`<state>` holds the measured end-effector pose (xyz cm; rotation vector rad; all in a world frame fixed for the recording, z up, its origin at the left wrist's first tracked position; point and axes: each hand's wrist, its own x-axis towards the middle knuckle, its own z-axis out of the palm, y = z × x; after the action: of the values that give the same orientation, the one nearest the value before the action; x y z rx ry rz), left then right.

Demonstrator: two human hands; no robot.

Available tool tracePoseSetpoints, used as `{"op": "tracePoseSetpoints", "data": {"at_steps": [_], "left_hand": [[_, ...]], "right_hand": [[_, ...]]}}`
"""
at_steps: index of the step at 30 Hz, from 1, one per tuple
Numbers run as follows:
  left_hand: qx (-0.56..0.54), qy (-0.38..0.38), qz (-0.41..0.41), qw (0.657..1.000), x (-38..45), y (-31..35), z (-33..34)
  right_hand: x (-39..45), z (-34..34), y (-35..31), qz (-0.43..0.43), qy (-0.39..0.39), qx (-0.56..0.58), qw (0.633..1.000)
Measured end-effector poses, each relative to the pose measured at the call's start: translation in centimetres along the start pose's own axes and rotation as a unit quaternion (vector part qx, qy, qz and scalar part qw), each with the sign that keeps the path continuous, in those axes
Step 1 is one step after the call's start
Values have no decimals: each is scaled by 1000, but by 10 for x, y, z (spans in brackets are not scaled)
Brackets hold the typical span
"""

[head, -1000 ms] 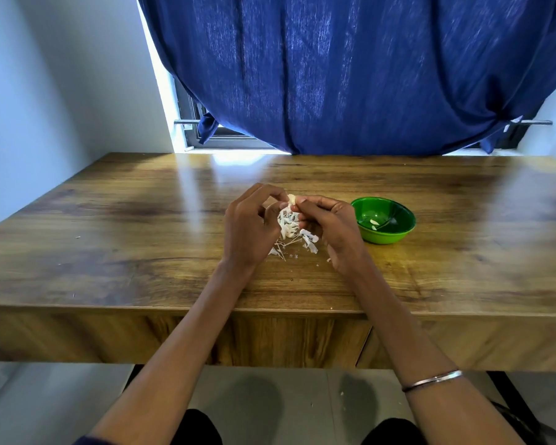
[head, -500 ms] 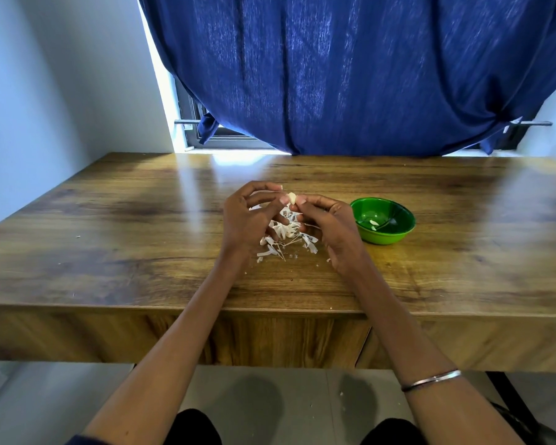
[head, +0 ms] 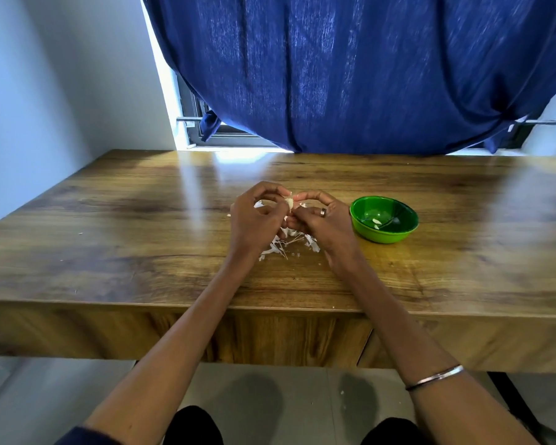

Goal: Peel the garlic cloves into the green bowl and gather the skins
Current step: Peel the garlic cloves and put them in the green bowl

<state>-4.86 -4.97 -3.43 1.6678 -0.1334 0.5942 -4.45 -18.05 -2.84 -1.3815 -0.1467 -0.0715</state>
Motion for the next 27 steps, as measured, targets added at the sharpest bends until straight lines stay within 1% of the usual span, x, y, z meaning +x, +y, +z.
{"op": "tracePoseSetpoints", "data": {"at_steps": [2,8,12,15,22,25,27], "left_hand": [[28,11,21,999,1,-1,0],[77,35,43,996,2,-7,1],[77,38,51,995,2,-8,1],[74,36,58,995,2,-8,0],[56,18,41,997,3,-5,-1],[50,8,48,998,2,-3,-1],[37,6,38,999,1,-3,0]], "right_hand": [[0,0,0,-2,-6,-5,1000],[0,-1,1,1,-11,-4,1000],[0,-3,2,-5,-24,0,1000],[2,-3,3,-8,-18,-9,1000],[5,-6,5,8,-15,23,1000],[7,-7,6,17,-3,28,999],[9,-9,7,25,11,20,999]]}}
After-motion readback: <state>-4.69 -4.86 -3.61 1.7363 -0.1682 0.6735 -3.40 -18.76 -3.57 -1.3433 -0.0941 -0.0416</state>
